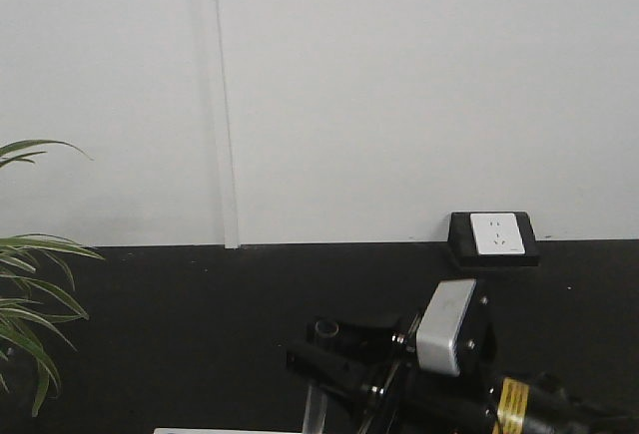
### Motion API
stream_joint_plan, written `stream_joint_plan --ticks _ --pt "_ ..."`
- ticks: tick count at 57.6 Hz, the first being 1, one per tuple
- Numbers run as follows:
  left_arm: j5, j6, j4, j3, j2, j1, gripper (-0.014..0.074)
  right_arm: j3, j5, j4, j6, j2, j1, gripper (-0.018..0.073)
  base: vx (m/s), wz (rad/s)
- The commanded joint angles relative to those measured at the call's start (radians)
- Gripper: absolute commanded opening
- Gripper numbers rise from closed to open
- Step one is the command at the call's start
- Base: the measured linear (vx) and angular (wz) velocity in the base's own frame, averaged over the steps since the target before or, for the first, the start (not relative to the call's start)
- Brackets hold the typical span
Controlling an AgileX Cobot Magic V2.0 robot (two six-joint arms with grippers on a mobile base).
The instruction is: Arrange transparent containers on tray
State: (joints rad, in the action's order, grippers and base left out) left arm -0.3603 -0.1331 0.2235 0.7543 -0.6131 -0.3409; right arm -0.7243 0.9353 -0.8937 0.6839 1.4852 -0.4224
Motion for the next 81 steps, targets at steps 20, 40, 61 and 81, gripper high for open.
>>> stream_joint_plan --ticks 20,40,61,81 --pt "-0.141 0.015 -0.103 0.027 0.001 -0.006 -0.0001 -0.063 -0.706 -0.215 0.368 -0.559 0.003 -0.0013 0.0 0.0" --pt "-0.121 0.187 -0.288 -0.081 0.027 -0.007 -0.0001 0.145 -0.845 -0.35 0.481 -0.87 0.003 -0.0013 0.0 0.0" --pt "0.001 0.266 -0.372 -0.182 0.138 -0.007 -0.0001 0.159 -0.84 -0.348 0.48 -0.887 0.003 -0.0013 0.0 0.0" --pt "0.001 0.266 -0.372 -0.182 0.138 -0.007 -0.0001 0.159 -0.843 -0.348 0.48 -0.887 0.003 -0.0013 0.0 0.0"
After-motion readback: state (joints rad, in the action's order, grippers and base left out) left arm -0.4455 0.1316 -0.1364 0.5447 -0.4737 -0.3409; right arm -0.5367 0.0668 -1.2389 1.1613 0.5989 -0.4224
